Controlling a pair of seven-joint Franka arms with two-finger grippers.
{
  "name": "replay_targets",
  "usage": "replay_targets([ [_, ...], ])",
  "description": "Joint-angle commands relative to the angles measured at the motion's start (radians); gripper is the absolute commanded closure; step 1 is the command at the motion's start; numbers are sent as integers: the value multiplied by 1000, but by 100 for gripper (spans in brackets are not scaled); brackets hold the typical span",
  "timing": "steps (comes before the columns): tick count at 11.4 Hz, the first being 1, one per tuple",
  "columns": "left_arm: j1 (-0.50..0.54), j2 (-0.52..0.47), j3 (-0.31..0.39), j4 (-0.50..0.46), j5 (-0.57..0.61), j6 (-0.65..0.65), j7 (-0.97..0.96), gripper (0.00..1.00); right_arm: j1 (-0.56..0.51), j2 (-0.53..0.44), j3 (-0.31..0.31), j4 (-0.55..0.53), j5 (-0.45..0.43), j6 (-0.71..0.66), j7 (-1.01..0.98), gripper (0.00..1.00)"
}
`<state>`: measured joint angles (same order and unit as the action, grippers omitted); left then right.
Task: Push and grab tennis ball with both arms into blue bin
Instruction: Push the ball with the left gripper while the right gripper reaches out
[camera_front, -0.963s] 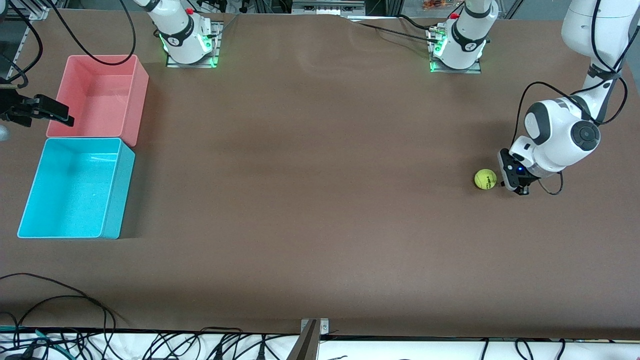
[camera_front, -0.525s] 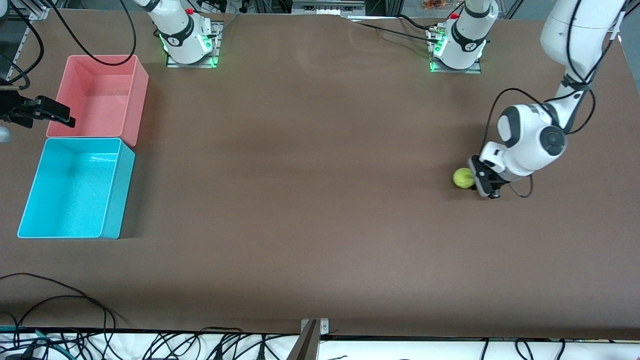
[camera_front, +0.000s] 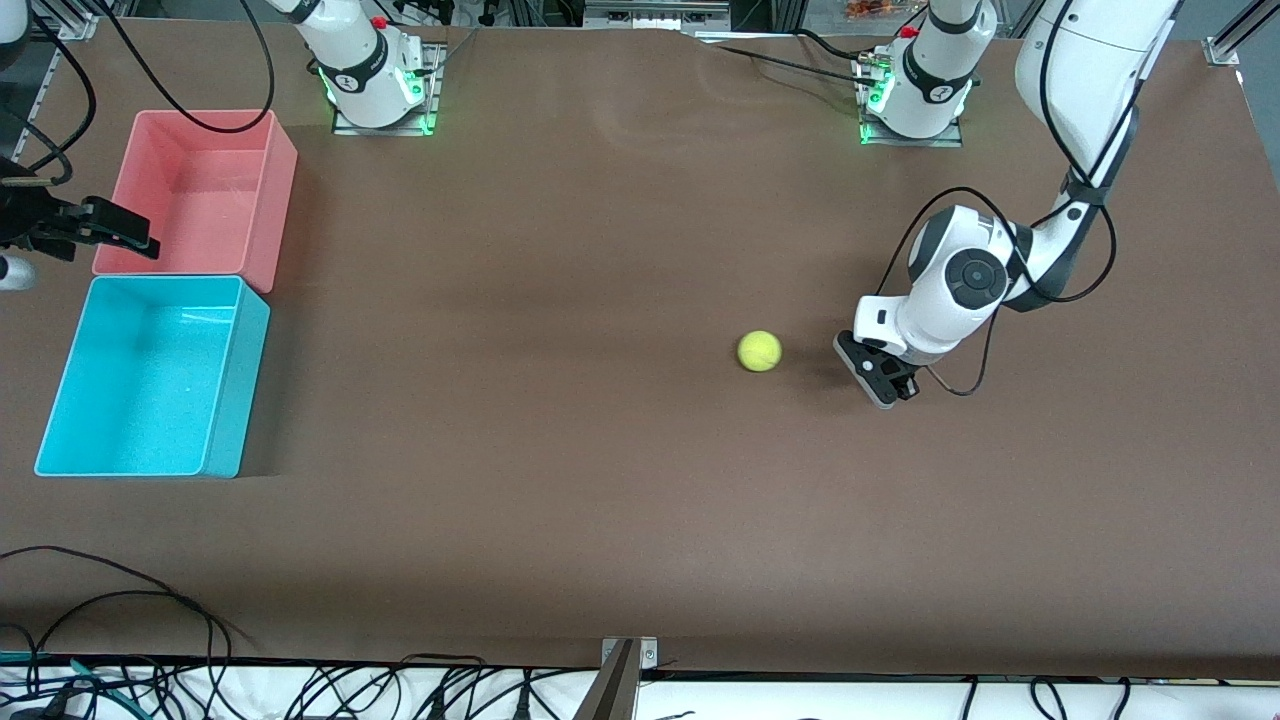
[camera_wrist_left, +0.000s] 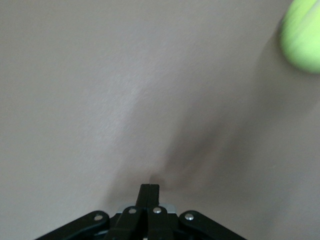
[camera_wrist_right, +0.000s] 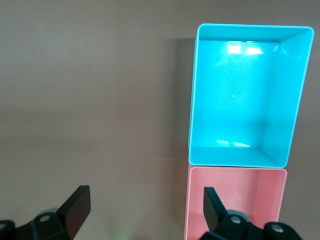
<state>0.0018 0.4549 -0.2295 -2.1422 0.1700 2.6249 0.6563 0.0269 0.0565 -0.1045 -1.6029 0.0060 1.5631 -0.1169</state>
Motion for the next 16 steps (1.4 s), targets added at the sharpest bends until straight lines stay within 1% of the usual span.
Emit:
replay_targets([
  [1,27,-8,4,5,39,-14,15,100,16,16,19,20,20,6,7,0],
  [3,56,-42,4,-21,39,-17,63,100,48,35,20,24,32,12,7,0],
  [4,69,-57,7,-28,39,-23,80,100,56,42,20,24,35,26,3,0],
  [5,78,-82,12,-34,39,-34,95,100,57,42,20,23,57,31,6,0],
  [6,93,-112,15,-47,39,-58,100,100,56,66,20,24,63,40,3,0],
  [9,109,-198,39,-76,39,-121,103,100,51,88,17,24,149,41,-3,0],
  [10,109,-215,51,-77,39,-125,103,100,50,88,17,24,158,43,-6,0],
  [11,109,-238,55,-87,39,-135,100,86,53,98,19,24,158,43,-7,0],
  [13,107,-286,76,-87,39,-192,100,67,73,137,25,24,158,63,11,0],
  [14,106,-300,93,-84,39,-218,101,49,76,153,26,24,158,67,45,0],
  [15,104,-320,107,-88,37,-232,103,0,90,164,28,24,147,68,66,0],
  [16,104,-347,107,-88,37,-253,100,0,99,184,26,24,138,72,68,0],
])
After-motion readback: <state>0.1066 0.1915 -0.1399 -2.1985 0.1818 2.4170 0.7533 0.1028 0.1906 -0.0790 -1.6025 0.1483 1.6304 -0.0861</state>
